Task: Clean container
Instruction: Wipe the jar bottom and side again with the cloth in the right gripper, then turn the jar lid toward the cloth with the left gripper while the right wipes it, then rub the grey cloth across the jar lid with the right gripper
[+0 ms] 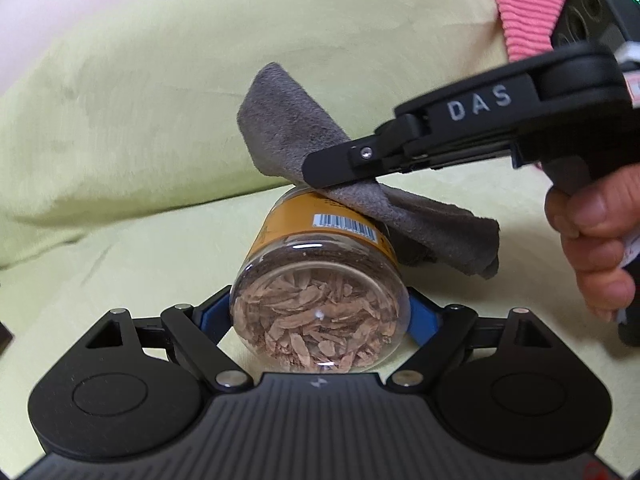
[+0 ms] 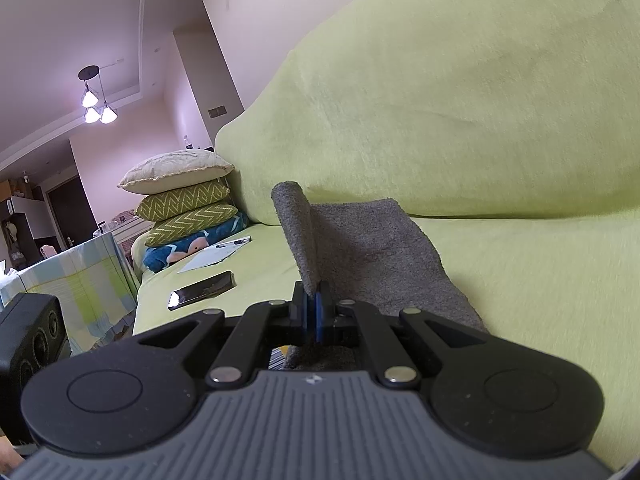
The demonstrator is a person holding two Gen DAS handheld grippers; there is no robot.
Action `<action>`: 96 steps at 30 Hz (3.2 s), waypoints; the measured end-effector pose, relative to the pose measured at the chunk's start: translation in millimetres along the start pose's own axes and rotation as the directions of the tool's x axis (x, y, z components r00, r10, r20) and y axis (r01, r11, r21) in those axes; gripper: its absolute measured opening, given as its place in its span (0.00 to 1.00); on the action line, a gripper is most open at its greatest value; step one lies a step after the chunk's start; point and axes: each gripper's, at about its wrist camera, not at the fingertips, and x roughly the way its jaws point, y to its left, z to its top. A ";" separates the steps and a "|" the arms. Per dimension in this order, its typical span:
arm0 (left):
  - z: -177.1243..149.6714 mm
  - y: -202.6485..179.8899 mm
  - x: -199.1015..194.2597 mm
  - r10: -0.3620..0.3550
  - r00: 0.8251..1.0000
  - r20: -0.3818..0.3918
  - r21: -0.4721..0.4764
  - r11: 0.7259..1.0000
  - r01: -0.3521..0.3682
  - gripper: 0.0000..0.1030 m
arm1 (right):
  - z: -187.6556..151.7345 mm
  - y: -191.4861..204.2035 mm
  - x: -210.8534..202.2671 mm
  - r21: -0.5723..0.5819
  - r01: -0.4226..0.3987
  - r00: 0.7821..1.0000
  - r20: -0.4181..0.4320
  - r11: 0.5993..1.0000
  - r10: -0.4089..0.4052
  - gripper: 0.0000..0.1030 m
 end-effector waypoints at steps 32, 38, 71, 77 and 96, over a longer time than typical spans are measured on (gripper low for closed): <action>13.9 -2.4 -20.2 0.015 0.993 0.119 0.013 1.000 -0.017 0.83 | 1.9 -21.6 -10.5 0.222 -0.056 0.998 -0.005 0.973 0.059 0.03; 22.4 5.4 7.8 0.041 0.995 0.090 -0.073 0.997 -0.034 0.83 | 1.4 -24.0 -6.3 0.239 -0.032 0.999 -0.003 0.971 0.034 0.03; 26.0 -24.6 8.2 0.058 0.998 0.007 0.006 0.998 -0.058 0.87 | 3.6 -45.6 -22.6 0.283 0.034 0.995 0.080 0.959 -0.059 0.03; 9.0 -9.2 -6.6 0.015 0.999 0.044 -0.067 0.998 -0.012 0.87 | 7.5 -31.0 -25.8 0.240 -0.010 0.995 0.100 0.971 -0.015 0.03; 4.9 -2.0 -6.2 -0.036 0.998 0.053 -0.069 0.997 0.040 0.82 | 21.4 9.5 0.2 0.069 -0.099 0.976 -0.187 0.993 0.110 0.03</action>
